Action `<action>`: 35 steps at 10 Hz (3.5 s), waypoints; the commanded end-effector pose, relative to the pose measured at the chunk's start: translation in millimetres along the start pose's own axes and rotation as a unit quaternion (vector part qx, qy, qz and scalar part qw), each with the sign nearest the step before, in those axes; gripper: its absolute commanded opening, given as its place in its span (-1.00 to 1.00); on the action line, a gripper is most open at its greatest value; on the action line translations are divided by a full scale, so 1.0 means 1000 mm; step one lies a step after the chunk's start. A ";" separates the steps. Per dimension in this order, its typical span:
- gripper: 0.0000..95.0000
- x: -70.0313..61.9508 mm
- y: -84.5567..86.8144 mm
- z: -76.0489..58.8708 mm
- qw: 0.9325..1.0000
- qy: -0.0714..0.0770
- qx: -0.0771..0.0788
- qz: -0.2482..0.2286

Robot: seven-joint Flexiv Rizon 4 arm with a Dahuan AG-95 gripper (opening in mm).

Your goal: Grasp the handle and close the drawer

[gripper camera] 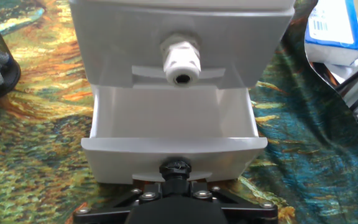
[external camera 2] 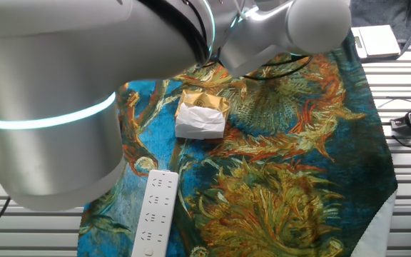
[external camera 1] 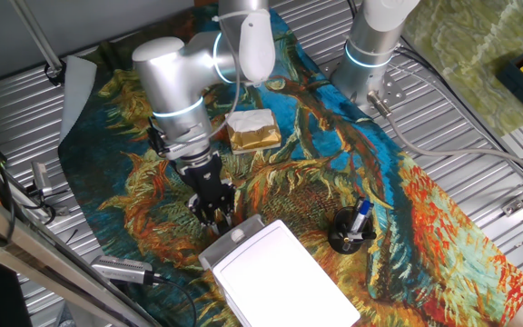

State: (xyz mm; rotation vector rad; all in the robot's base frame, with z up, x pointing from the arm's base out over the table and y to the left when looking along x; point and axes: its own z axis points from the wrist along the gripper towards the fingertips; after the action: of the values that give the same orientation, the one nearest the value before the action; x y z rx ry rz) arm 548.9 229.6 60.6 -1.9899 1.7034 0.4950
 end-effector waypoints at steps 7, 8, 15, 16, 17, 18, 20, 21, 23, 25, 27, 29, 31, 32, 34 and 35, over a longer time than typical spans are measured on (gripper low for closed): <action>-1.00 -0.007 0.001 0.006 1.000 0.001 0.004 0.006; -1.00 -0.008 0.001 0.006 1.000 0.001 0.004 0.006; -1.00 -0.016 0.002 0.010 1.000 0.001 0.006 0.012; -1.00 -0.017 0.003 0.011 1.000 0.001 0.006 0.012; -1.00 -0.019 0.003 0.013 1.000 0.001 0.008 0.014; -1.00 -0.021 0.004 0.014 1.000 0.002 0.009 0.015; -1.00 -0.023 0.004 0.016 1.000 0.002 0.009 0.014; -1.00 -0.024 0.004 0.016 1.000 0.002 0.010 0.015; -1.00 -0.026 0.004 0.014 1.000 0.002 0.010 0.014; -1.00 -0.028 0.005 0.016 1.000 0.003 0.010 0.015; -1.00 -0.030 0.006 0.018 1.000 0.004 0.011 0.018; -1.00 -0.032 0.006 0.020 1.000 0.005 0.011 0.017; -1.00 -0.033 0.006 0.021 1.000 0.004 0.011 0.016; -1.00 -0.034 0.007 0.021 1.000 0.004 0.011 0.016; -1.00 -0.035 0.007 0.022 1.000 0.004 0.012 0.017; -1.00 -0.036 0.007 0.023 1.000 0.004 0.012 0.017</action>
State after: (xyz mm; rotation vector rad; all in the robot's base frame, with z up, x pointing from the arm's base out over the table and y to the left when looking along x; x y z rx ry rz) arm 536.5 271.2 61.1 -1.9523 1.7418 0.4784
